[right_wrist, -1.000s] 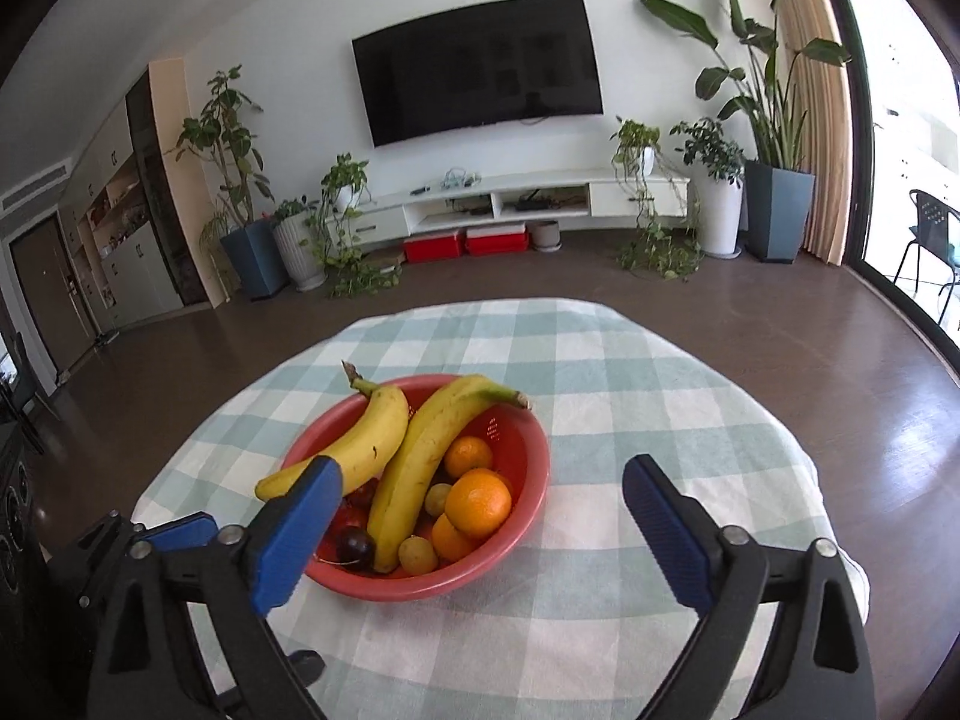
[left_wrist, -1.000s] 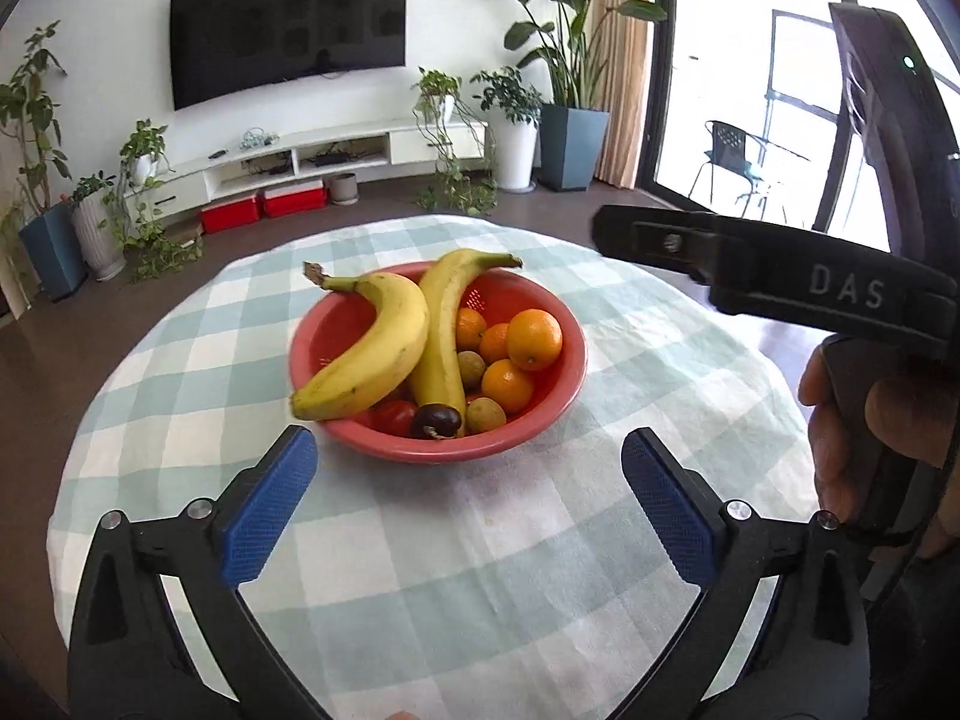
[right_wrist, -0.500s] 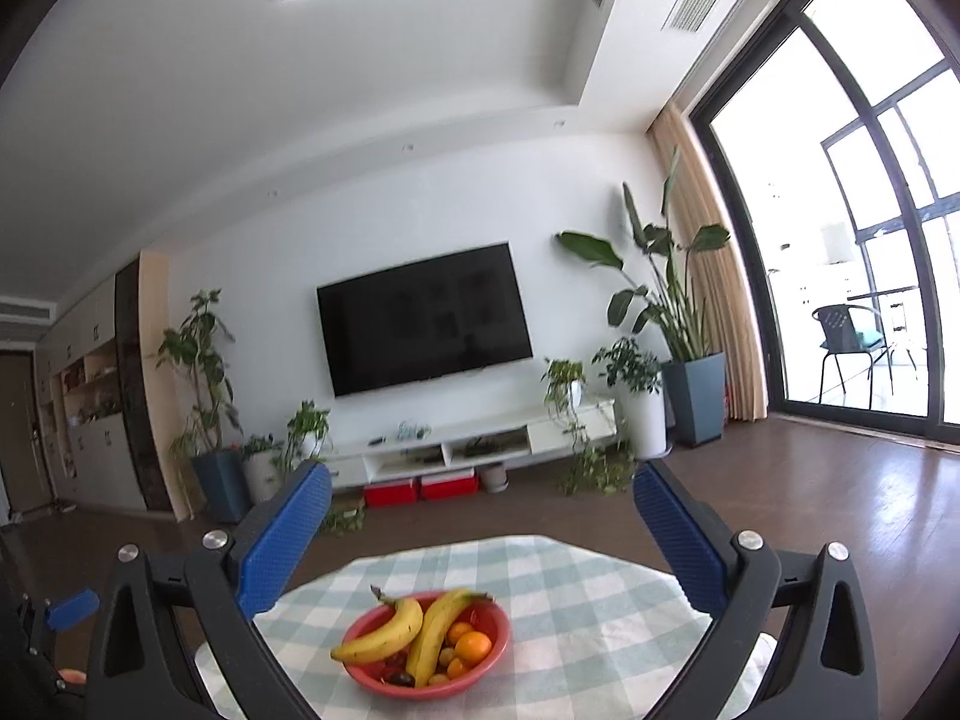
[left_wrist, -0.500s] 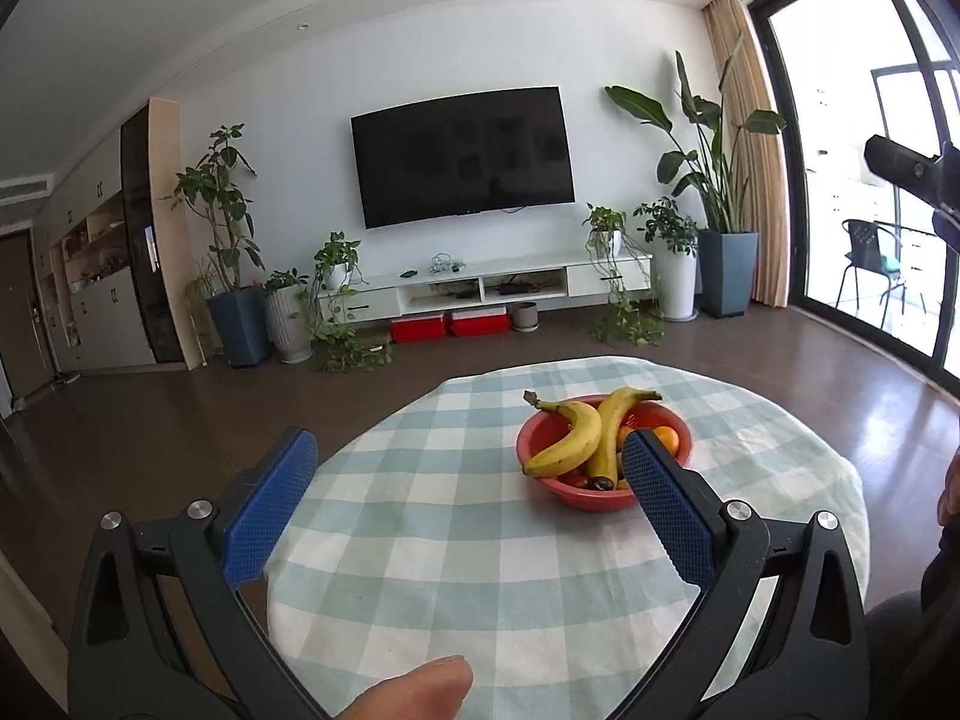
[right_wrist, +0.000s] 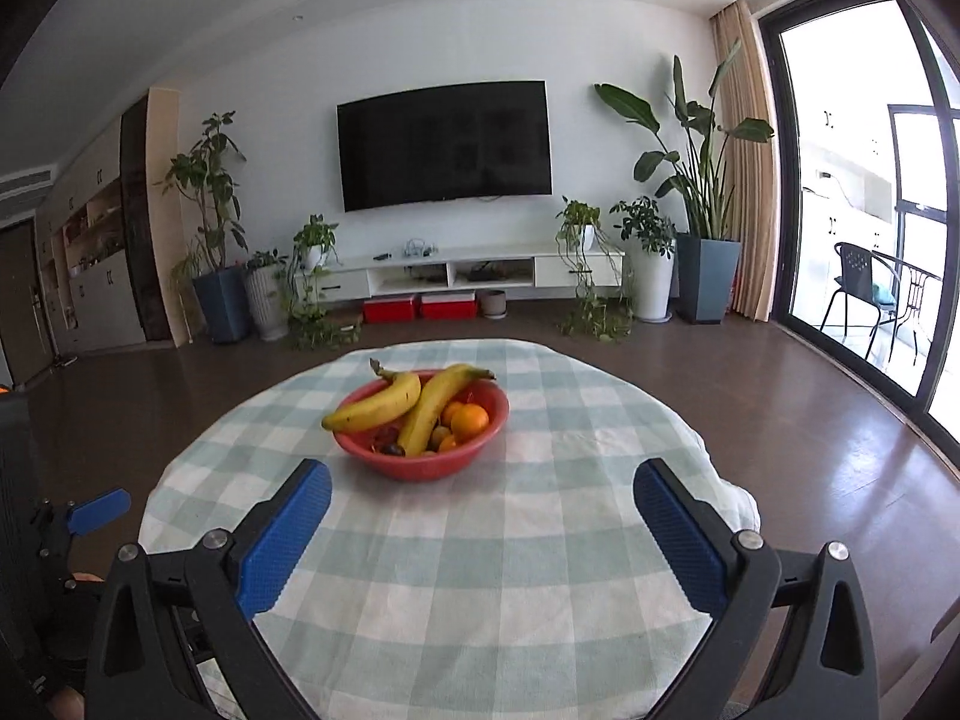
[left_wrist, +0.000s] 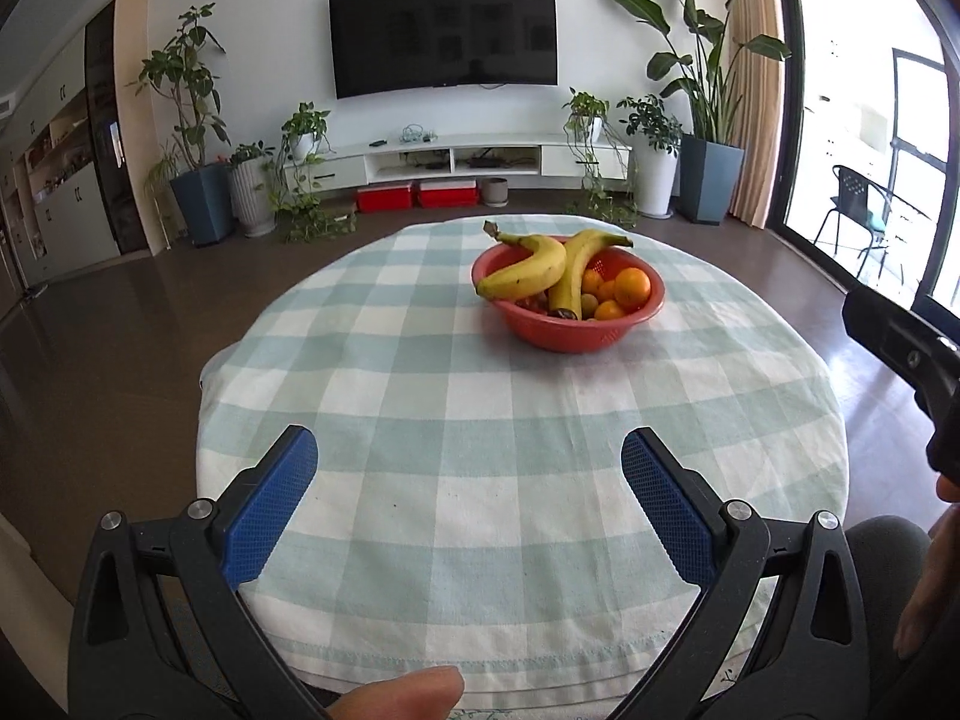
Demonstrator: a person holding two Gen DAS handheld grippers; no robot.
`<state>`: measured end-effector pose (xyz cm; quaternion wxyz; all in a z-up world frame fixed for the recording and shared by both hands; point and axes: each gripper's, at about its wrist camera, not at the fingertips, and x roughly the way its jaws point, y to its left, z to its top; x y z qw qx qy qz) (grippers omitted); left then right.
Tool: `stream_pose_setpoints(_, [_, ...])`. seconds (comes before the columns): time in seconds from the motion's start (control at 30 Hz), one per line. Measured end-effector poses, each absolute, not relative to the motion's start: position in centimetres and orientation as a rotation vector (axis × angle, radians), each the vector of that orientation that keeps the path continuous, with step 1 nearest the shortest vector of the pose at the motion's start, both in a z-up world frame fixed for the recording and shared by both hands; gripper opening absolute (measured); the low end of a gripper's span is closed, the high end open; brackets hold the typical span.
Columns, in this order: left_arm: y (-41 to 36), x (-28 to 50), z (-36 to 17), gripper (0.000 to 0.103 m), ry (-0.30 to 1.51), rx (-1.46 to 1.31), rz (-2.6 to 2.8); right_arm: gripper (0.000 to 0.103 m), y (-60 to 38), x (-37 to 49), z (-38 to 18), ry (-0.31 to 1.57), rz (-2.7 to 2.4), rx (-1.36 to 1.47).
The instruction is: Organize fruits
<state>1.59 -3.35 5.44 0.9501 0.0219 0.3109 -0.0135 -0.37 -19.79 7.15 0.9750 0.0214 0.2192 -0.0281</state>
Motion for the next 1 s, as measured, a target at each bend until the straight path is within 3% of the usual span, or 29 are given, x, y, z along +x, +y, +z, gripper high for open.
stream_pose_setpoints(0.47, [-2.7,4.7,0.7,0.103,0.76,0.014,-0.013,0.103,-21.2,1.3,2.9,0.591,-0.103,0.091])
stream_pose_setpoints(1.0, [-2.6,5.4,0.0,0.103,0.776,0.016,-0.01,0.103,-20.0,1.7,0.7,0.665,-0.103,0.047])
